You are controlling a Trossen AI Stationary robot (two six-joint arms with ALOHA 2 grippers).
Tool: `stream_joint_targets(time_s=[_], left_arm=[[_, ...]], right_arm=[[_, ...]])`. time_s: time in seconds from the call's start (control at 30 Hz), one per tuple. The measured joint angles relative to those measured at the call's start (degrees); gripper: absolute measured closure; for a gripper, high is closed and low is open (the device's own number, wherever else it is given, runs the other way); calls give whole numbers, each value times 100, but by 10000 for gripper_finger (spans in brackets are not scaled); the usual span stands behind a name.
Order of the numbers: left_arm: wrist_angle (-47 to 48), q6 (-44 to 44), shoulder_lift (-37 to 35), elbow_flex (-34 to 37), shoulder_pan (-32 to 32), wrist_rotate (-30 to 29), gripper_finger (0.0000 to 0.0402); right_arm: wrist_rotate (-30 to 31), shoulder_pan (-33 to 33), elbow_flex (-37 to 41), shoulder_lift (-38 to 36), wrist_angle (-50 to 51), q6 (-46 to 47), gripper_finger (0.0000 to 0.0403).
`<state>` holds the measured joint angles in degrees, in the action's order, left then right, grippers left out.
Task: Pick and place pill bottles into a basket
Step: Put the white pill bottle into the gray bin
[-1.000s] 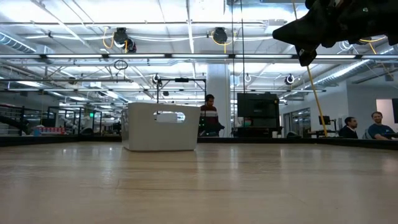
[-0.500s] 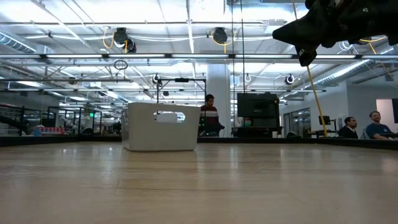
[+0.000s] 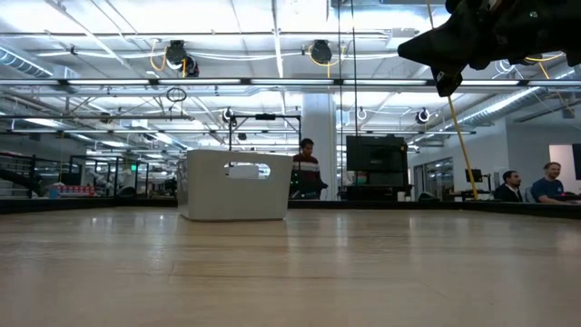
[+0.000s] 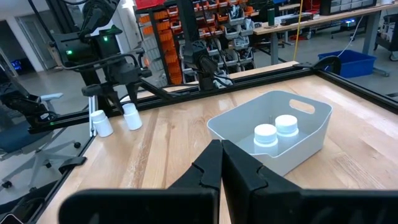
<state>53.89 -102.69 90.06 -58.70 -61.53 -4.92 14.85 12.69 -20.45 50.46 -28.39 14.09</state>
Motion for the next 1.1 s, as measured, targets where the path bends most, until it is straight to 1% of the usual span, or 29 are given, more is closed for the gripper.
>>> stream_joint_targets(time_s=[0.07, 0.23, 0.37, 0.43, 0.5, 0.6, 0.63, 0.87, 1.0, 1.1], left_arm=[[0, 133, 0, 0, 20, -137, 236], [-2, 397, 0, 0, 114, -311, 235], [-43, 540, 0, 0, 195, -313, 207], [-39, 678, 0, 0, 253, -384, 201], [-40, 868, 0, 2, 336, -479, 209], [-39, 1168, 0, 2, 489, -524, 236], [-39, 1276, 0, 2, 539, -530, 238], [-39, 1952, 0, 2, 863, -622, 238], [-37, 2273, 0, 2, 1041, -648, 219], [-39, 2490, 0, 2, 1155, -731, 220]], right_arm=[[0, 0, 0, 0, -1, -8, 403], [3, 0, 0, 0, -1, -20, 403], [2, 0, 0, 0, -1, -22, 403], [2, 0, 0, 0, -1, -22, 403], [3, 0, 0, 0, -1, -22, 403], [2, 0, 0, 0, -1, -24, 403], [2, 0, 0, 0, -1, -25, 403], [4, -1, 0, 0, -1, -129, 403], [4, 0, 0, 0, -1, -129, 403], [4, -1, 0, 0, -1, -131, 403]])
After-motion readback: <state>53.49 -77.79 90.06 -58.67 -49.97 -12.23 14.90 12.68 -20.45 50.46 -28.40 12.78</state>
